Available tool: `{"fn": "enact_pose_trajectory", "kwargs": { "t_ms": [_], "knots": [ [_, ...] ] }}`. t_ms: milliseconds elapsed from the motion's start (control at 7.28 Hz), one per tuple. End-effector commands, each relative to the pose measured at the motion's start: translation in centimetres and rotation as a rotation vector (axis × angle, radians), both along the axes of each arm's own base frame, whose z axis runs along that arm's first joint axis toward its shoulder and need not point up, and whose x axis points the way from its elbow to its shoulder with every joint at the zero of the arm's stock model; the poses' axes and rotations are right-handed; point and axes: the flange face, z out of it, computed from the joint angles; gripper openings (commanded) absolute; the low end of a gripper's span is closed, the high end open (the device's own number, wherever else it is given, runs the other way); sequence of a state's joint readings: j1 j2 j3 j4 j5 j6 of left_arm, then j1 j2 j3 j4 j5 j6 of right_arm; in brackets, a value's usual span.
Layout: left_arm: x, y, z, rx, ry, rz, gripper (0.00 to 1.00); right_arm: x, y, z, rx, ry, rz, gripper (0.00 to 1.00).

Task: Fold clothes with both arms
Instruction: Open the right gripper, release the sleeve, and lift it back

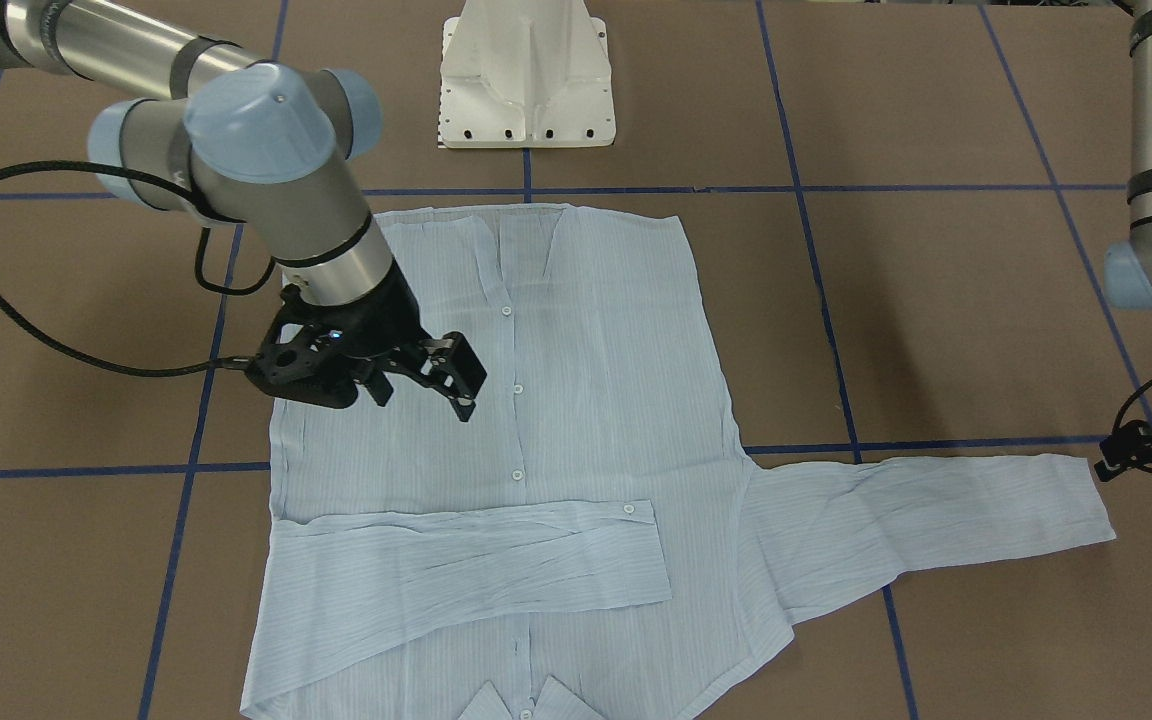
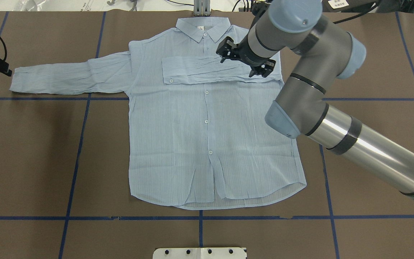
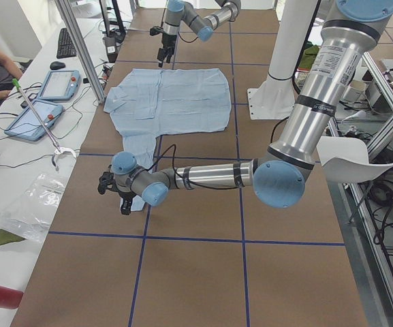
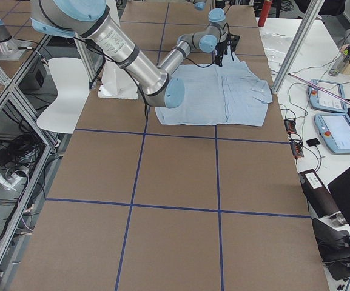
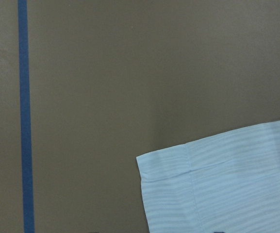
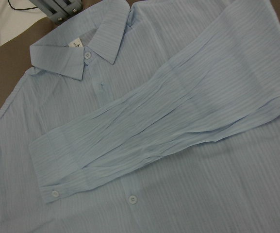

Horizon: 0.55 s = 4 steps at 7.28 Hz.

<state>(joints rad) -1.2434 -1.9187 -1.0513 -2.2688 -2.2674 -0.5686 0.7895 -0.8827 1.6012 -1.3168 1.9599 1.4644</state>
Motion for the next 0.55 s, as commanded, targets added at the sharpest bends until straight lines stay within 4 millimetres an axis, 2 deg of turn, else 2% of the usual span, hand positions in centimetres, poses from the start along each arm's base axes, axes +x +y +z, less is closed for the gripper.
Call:
{"fn": "enact_pose_trajectory", "kwargs": {
  "t_ms": [0,137,412],
  "knots": [
    [0.8,1.4,1.0,-0.098,0.072,0.001,0.69,3.3,1.3,4.1,0.019,0.035,0.002,1.00],
    [0.8,2.1,1.3,-0.145,0.102,-0.010,0.68,4.7,2.6,5.8,0.020,0.043,0.003,1.00],
    [1.0,3.1,2.9,-0.157,0.128,0.002,0.68,5.5,2.5,6.6,0.037,0.061,0.005,1.00]
  ]
}}
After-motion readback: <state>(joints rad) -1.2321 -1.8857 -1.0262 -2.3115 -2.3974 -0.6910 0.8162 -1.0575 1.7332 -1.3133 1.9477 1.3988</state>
